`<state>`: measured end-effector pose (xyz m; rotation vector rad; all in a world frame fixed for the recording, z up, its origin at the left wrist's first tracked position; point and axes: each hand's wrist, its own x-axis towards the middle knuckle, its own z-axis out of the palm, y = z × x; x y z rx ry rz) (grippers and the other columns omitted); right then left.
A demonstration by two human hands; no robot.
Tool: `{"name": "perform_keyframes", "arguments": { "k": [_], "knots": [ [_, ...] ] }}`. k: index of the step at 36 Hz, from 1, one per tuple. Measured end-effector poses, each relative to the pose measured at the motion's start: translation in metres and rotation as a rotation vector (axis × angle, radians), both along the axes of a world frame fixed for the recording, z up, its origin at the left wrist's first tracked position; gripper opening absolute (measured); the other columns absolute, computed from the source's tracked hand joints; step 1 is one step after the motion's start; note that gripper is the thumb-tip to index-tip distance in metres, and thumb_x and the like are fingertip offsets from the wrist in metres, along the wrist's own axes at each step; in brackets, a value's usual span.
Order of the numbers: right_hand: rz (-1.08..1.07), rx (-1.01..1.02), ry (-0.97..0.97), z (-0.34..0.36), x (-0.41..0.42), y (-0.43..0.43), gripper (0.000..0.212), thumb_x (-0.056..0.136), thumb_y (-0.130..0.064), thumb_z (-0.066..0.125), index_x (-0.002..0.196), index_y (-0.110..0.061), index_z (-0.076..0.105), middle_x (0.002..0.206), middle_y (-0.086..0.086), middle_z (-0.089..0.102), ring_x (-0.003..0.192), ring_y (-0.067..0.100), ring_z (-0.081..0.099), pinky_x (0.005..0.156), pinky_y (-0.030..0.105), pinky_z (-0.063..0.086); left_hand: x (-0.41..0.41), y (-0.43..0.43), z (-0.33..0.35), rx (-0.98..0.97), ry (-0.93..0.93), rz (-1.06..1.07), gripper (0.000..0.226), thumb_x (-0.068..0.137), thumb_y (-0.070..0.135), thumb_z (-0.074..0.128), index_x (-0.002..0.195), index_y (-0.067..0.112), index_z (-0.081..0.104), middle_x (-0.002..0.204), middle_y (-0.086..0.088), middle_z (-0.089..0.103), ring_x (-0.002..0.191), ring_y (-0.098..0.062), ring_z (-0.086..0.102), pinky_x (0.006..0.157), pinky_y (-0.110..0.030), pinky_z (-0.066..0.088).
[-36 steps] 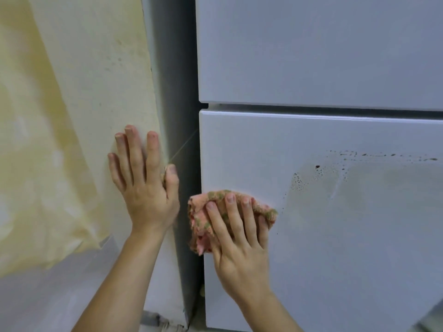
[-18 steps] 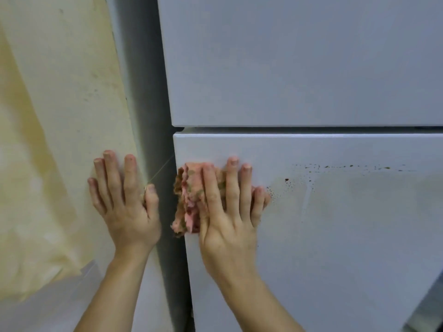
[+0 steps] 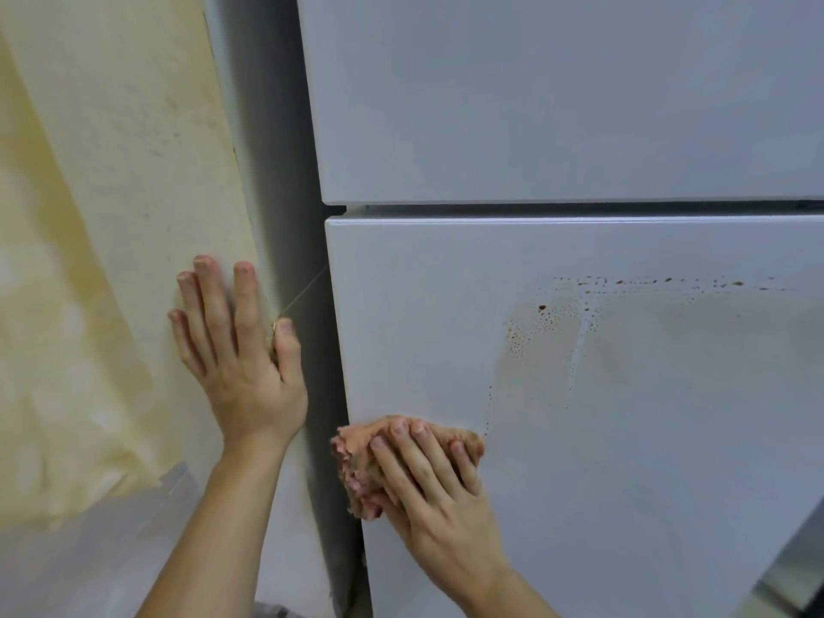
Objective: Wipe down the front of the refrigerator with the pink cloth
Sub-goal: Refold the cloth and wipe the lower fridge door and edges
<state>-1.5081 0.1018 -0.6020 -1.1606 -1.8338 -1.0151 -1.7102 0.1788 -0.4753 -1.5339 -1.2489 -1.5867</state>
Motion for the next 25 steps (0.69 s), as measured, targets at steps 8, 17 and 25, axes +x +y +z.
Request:
{"name": "perform_keyframes", "arguments": {
  "k": [8, 17, 25],
  "knots": [
    [0.07, -0.139, 0.121, 0.051, -0.01, -0.011, 0.091, 0.078, -0.001, 0.042, 0.165, -0.016, 0.023, 0.176, 0.005, 0.005, 0.162, 0.023, 0.01, 0.132, 0.041, -0.001, 0.009, -0.011, -0.001, -0.046, -0.073, -0.052, 0.058, 0.11, 0.017, 0.044, 0.164, 0.007, 0.027, 0.172, -0.023, 0.018, 0.16, -0.043, 0.012, 0.129, -0.062, 0.008],
    [0.235, 0.18, 0.598, 0.181, -0.032, 0.002, 0.066, 0.096, 0.017, 0.044, 0.158, -0.006, 0.04, 0.168, 0.017, 0.021, 0.161, 0.033, 0.012, 0.131, 0.054, 0.011, 0.023, -0.026, 0.009, -0.067, -0.157, -0.043, 0.063, 0.104, 0.01, 0.049, 0.164, 0.012, 0.029, 0.173, -0.014, 0.017, 0.162, -0.033, 0.011, 0.131, -0.053, 0.009],
    [0.156, 0.108, 0.33, 0.097, -0.024, 0.008, 0.072, 0.093, -0.004, 0.071, 0.158, -0.012, 0.042, 0.17, 0.01, 0.023, 0.16, 0.027, 0.021, 0.131, 0.046, 0.012, 0.026, -0.036, 0.014, -0.097, -0.197, -0.107, 0.063, 0.102, 0.012, 0.046, 0.163, 0.012, 0.032, 0.174, -0.013, 0.019, 0.162, -0.03, 0.012, 0.131, -0.05, 0.009]
  ]
}}
